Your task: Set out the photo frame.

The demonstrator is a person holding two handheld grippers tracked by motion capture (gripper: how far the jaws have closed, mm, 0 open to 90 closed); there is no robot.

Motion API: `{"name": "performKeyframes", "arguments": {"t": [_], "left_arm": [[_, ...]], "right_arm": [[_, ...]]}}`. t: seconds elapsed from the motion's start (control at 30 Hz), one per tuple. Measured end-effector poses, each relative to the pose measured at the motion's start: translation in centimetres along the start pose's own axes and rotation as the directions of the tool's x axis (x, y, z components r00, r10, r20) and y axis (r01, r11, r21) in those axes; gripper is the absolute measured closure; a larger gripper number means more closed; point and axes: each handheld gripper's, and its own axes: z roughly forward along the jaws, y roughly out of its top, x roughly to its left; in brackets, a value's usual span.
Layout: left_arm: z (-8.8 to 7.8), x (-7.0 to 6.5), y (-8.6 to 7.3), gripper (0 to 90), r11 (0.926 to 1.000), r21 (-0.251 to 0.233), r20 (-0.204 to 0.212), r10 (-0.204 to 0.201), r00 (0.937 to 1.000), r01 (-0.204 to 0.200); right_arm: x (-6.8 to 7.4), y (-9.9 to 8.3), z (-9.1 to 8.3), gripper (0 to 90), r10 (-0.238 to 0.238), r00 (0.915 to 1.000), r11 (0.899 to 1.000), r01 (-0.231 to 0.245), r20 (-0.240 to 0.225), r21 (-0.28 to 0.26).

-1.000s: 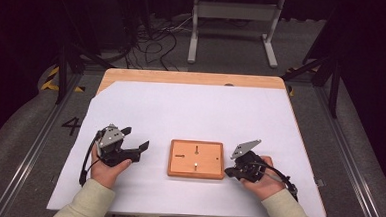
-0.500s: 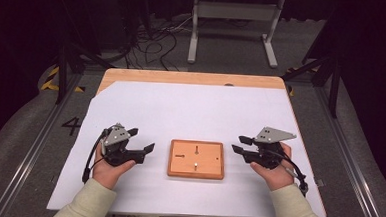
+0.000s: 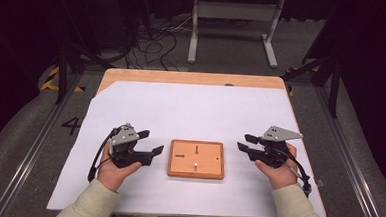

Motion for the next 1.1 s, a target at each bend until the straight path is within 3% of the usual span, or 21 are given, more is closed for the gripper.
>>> {"name": "performKeyframes", "arguments": {"t": [0.07,0.37,0.5,0.6,0.7,0.9,1.1], "left_arm": [[0.5,-0.5,0.2,31.5,0.9999,0.015,0.053,0.003,0.9986,-0.004],[2.7,-3.2,0.8,35.3,0.9961,0.004,0.134,0.087,0.9871,-0.088],[3.9,-4.2,0.8,37.7,0.9927,0.006,0.204,0.116,0.972,-0.12],[4.9,-4.4,0.6,40.7,0.9925,0.018,0.269,0.112,0.9567,-0.121],[6.1,-4.6,0.3,43.4,0.9906,0.037,0.307,0.114,0.9447,-0.132],[7.6,-5.1,0.1,52.8,0.9867,0.047,0.331,0.132,0.9346,-0.156],[9.1,-5.7,-0.2,65.7,0.9798,0.068,0.324,0.156,0.9329,-0.188]], "right_arm": [[0.0,0.0,-0.1,56.8,0.001,1.0,1.0,-0.001,0.0,-0.003],[-0.1,-0.2,-0.3,56.5,0.013,0.9999,1.0,-0.013,-0.007,-0.007],[-0.1,-0.2,-0.3,55.7,0.017,0.9998,1.0,-0.017,-0.012,-0.009],[0.0,-0.4,-0.3,55.6,0.018,0.9997,1.0,-0.018,-0.014,-0.003],[-0.1,-0.4,-0.3,55.4,0.021,0.9997,1.0,-0.021,-0.014,-0.004],[0.1,-0.5,0.0,54.8,0.018,0.9996,1.0,-0.018,-0.023,0.004],[0.2,-0.6,0.2,56.1,0.006,0.9991,1.0,-0.006,-0.042,0.005]]}}
